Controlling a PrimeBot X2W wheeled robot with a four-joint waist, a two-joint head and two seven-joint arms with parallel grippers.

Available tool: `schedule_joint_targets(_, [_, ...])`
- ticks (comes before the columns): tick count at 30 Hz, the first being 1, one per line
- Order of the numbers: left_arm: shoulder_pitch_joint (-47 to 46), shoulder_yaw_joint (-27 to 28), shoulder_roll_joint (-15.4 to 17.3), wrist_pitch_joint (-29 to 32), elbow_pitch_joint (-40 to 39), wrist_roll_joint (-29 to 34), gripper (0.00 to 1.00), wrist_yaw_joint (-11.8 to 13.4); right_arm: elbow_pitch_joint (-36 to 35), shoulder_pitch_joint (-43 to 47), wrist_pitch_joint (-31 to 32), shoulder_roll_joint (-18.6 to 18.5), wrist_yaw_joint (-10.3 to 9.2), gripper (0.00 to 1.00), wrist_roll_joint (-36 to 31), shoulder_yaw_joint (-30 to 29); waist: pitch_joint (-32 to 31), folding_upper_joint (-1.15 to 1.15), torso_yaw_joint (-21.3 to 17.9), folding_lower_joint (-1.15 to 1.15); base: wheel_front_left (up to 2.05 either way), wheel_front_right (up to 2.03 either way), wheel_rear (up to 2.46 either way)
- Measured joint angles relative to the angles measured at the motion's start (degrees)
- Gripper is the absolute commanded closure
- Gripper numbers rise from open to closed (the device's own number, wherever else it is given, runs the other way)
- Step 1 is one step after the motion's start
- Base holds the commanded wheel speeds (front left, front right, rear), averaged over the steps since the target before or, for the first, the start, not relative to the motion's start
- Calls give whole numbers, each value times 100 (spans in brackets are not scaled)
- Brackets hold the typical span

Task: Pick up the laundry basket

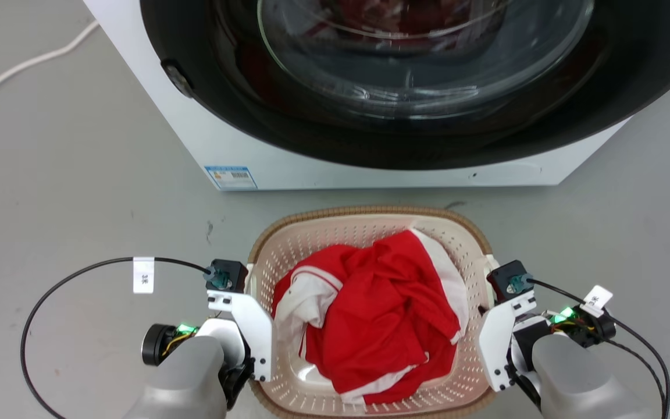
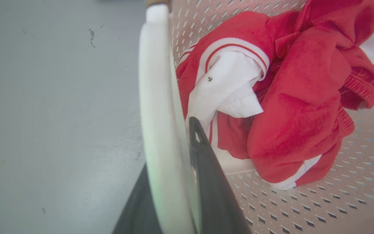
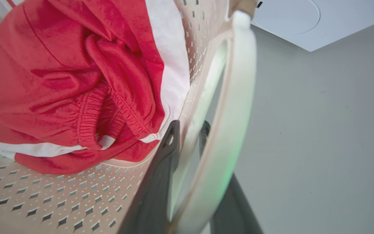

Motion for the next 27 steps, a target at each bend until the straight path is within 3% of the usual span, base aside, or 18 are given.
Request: schedule_joint_targets(27, [820, -891, 248, 781, -222, -1285, 100, 0, -442, 662, 951, -310, -7, 100, 2229, 2164, -1819, 0, -143, 0, 0, 0, 0])
